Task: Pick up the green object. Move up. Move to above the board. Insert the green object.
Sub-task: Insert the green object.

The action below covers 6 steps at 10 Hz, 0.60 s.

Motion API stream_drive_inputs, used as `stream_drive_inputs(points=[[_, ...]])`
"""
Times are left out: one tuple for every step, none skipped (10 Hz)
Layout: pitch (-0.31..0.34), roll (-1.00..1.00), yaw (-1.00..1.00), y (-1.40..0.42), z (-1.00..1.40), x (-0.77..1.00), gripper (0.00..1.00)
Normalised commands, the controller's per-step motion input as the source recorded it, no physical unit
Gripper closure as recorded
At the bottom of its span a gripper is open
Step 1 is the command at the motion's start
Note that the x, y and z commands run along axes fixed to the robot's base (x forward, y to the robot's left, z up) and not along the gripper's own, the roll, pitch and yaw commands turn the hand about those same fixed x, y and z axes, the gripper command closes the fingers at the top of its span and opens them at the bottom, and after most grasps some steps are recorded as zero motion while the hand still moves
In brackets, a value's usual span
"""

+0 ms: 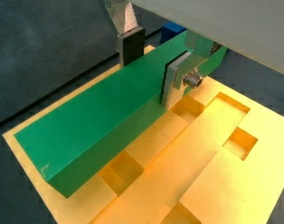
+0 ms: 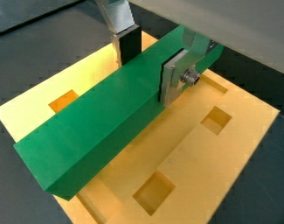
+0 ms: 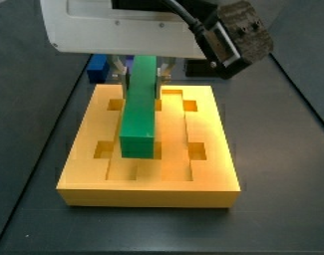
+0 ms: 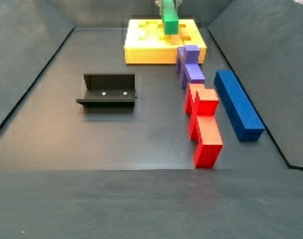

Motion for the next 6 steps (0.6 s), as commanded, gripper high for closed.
stream_drive_inputs(points=[[0.1, 0.0, 0.02, 0.0, -0.11, 0.31, 1.0], [0.084, 0.0, 0.01, 0.0, -0.09, 0.29, 1.0], [0.049, 0.0, 0.0, 0.0, -0.05, 0.18, 1.0], [0.057, 0.0, 0.0, 0.0, -0.02, 0.19, 1.0], [0.044, 0.0, 0.0, 0.0, -0.01, 0.14, 1.0], [0.067, 0.0, 0.0, 0.0, -0.03, 0.12, 1.0]])
